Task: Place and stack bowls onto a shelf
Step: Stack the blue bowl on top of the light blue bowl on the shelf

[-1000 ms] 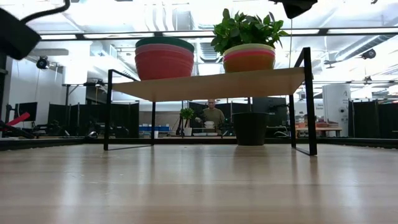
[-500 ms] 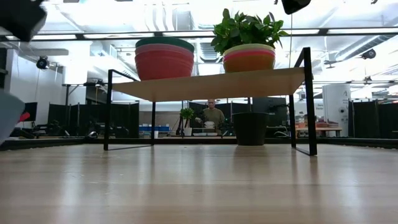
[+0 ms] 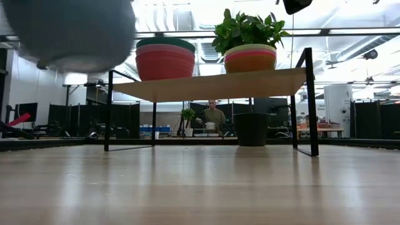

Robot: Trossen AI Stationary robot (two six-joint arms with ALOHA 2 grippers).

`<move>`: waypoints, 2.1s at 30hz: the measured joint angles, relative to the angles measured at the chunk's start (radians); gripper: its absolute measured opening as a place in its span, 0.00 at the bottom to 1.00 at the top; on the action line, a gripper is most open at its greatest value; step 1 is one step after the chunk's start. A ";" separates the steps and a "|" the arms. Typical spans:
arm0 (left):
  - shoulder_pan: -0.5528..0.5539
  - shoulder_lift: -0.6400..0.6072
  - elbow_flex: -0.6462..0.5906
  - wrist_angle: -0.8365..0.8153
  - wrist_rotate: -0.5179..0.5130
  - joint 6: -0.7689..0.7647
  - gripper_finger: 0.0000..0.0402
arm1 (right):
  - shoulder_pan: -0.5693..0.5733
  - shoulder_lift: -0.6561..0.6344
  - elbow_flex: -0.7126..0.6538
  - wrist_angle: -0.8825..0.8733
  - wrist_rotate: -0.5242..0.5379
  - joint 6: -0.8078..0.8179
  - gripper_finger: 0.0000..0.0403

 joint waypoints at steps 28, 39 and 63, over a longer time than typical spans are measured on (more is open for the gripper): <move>0.725 -0.095 0.312 -0.117 -0.040 0.635 0.00 | 0.000 0.000 0.000 -0.002 0.000 0.015 0.18; 0.747 -0.083 0.311 -0.094 -0.005 0.689 0.04 | 0.000 0.000 0.000 -0.010 0.000 0.041 0.18; 0.748 -0.118 0.438 0.042 -0.005 0.784 0.21 | 0.000 0.000 0.000 -0.030 0.000 0.039 0.18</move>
